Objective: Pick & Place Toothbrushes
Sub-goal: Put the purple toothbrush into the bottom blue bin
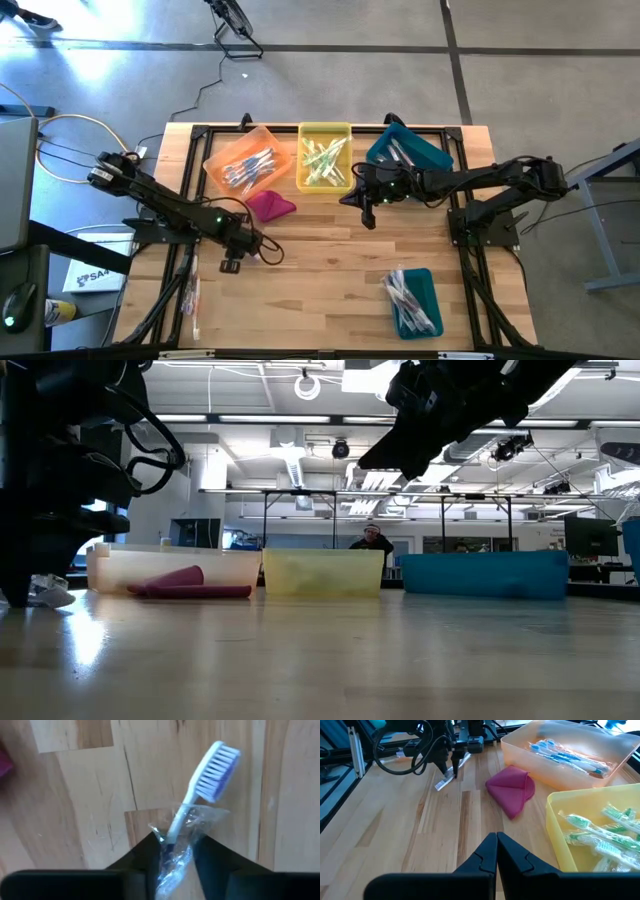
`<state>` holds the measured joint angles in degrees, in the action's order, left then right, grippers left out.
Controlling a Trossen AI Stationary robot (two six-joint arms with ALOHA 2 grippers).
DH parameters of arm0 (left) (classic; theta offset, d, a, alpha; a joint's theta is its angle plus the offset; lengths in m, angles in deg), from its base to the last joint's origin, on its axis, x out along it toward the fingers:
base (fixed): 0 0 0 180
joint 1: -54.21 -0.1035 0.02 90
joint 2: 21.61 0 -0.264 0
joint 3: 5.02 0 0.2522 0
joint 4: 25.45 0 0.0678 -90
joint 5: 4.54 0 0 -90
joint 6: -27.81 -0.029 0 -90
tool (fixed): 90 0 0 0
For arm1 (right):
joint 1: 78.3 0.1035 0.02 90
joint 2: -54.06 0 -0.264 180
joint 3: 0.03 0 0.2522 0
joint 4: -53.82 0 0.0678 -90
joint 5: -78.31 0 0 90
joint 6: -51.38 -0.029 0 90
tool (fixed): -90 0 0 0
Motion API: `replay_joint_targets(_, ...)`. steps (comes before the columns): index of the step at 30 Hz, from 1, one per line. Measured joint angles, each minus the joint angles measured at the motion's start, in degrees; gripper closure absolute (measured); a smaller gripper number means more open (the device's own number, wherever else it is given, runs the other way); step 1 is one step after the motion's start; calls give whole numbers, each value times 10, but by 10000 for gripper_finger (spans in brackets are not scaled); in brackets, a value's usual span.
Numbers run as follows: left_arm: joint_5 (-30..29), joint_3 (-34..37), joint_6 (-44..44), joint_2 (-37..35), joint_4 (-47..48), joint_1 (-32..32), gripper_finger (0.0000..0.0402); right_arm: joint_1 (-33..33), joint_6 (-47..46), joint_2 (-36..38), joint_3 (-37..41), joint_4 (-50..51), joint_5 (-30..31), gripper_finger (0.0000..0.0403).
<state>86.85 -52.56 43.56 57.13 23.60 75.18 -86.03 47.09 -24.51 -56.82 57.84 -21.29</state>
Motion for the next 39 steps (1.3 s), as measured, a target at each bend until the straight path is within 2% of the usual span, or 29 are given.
replay_joint_targets(5, 6, 0, 11, 0, -5, 0, 350, 0, 0, 0, 0, 0, 0, 401)
replay_joint_targets(10, 25, -16, 11, 3, -7, 0, 388, 0, 0, 0, 0, 0, 0, 401)
replay_joint_targets(14, 60, -44, 7, 4, -25, 1, 397, 0, 0, 0, 0, 0, 0, 401)
replay_joint_targets(20, 67, -87, -17, 4, -18, -15, 401, 0, 0, 3, 0, 2, 0, 401)
replay_joint_targets(26, 70, -140, -83, 3, 28, -80, 401, 7, 0, 10, 0, 5, -11, 401)
replay_joint_targets(32, 76, -210, -179, 3, 75, -177, 401, 23, 0, 28, 0, 19, -13, 401)
replay_joint_targets(36, 100, -263, -238, 3, 102, -251, 401, 30, 0, 57, 0, 49, -16, 400)
replay_joint_targets(39, 143, -302, -270, 3, 103, -313, 401, 34, 0, 79, 0, 63, -29, 401)
